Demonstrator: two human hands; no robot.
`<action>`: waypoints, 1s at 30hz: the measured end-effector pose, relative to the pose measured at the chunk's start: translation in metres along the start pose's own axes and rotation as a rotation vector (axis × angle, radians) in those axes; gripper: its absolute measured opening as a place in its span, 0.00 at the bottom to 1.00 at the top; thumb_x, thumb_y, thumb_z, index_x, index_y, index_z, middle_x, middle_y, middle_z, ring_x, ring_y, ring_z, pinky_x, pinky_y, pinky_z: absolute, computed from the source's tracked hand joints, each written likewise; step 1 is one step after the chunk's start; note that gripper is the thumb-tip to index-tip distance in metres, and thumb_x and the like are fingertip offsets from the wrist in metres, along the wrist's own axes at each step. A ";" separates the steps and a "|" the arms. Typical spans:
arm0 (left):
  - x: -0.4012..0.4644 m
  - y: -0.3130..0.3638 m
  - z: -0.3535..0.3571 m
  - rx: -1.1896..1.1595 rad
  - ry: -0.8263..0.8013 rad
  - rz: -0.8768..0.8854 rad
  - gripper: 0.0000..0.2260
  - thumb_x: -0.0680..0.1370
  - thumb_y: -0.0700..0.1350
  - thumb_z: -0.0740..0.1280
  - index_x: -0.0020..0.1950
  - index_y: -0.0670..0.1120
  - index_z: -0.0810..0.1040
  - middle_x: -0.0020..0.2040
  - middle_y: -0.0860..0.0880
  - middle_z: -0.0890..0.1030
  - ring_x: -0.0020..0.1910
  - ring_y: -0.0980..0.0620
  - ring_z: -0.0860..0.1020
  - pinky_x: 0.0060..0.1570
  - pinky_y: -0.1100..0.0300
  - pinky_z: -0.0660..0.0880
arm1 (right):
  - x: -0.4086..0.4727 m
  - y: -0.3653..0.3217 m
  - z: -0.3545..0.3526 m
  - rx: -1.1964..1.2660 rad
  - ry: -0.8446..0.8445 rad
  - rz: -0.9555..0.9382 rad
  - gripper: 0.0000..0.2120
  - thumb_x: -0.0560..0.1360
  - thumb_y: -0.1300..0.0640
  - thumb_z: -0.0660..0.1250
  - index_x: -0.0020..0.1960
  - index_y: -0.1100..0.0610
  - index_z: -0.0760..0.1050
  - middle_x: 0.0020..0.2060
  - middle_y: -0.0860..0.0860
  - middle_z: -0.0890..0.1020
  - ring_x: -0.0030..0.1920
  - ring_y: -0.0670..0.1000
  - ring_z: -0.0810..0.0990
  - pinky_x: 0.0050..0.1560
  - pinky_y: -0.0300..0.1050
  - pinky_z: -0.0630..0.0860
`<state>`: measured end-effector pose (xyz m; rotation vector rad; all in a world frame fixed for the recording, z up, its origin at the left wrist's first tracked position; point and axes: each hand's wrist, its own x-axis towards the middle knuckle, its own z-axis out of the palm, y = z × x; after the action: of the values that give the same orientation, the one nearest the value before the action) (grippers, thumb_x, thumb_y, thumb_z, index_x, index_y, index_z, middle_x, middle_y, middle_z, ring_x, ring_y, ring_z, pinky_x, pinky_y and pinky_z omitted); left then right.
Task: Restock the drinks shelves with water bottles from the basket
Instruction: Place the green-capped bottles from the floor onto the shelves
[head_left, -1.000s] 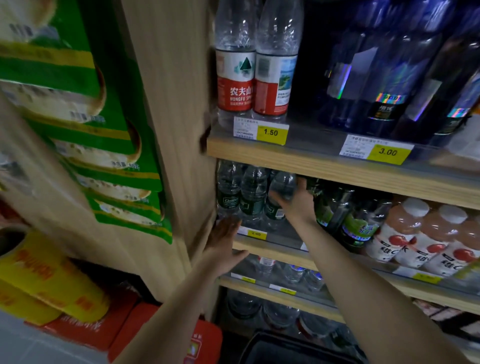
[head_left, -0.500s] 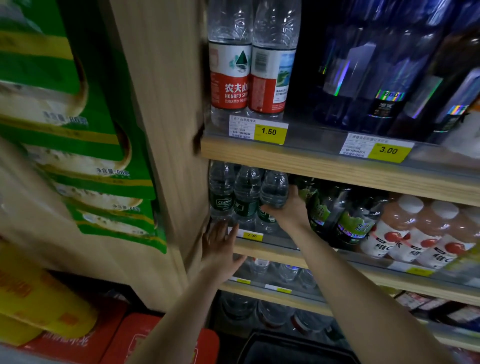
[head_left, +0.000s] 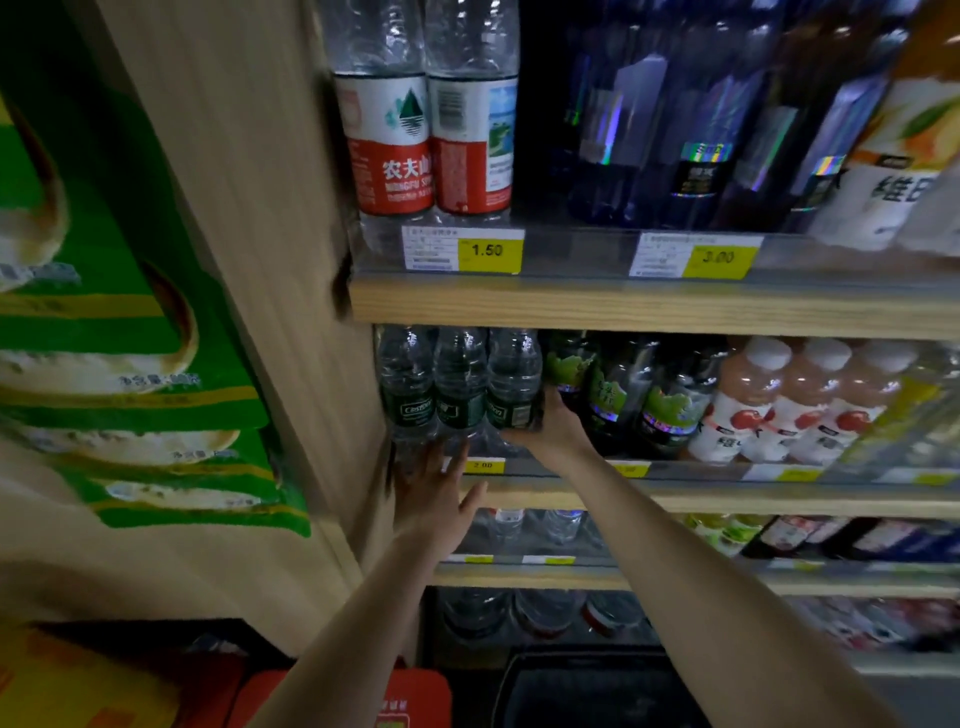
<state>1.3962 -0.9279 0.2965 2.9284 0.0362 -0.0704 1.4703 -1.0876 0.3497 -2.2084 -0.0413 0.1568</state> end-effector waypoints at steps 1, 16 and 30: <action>-0.003 0.000 -0.001 0.019 0.048 0.016 0.28 0.79 0.62 0.50 0.76 0.57 0.46 0.78 0.49 0.51 0.76 0.45 0.49 0.73 0.45 0.49 | -0.009 0.002 -0.005 0.014 -0.014 0.015 0.42 0.67 0.49 0.75 0.73 0.57 0.56 0.67 0.55 0.72 0.66 0.56 0.71 0.61 0.46 0.69; -0.133 0.168 0.074 -0.200 -0.053 0.394 0.19 0.76 0.55 0.64 0.65 0.50 0.70 0.62 0.50 0.75 0.60 0.50 0.75 0.52 0.55 0.74 | -0.252 0.185 -0.147 -0.154 -0.246 0.196 0.18 0.77 0.54 0.64 0.66 0.55 0.71 0.62 0.56 0.77 0.59 0.54 0.78 0.59 0.50 0.75; -0.264 0.409 0.200 -0.346 -0.319 0.361 0.20 0.74 0.54 0.66 0.64 0.50 0.72 0.61 0.53 0.75 0.59 0.53 0.75 0.55 0.57 0.73 | -0.408 0.443 -0.333 -0.184 -0.171 0.459 0.13 0.74 0.58 0.67 0.58 0.60 0.77 0.56 0.57 0.80 0.54 0.54 0.78 0.52 0.43 0.71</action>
<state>1.1353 -1.3749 0.2008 2.5001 -0.4769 -0.4242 1.0960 -1.6536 0.2321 -2.3502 0.3724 0.6169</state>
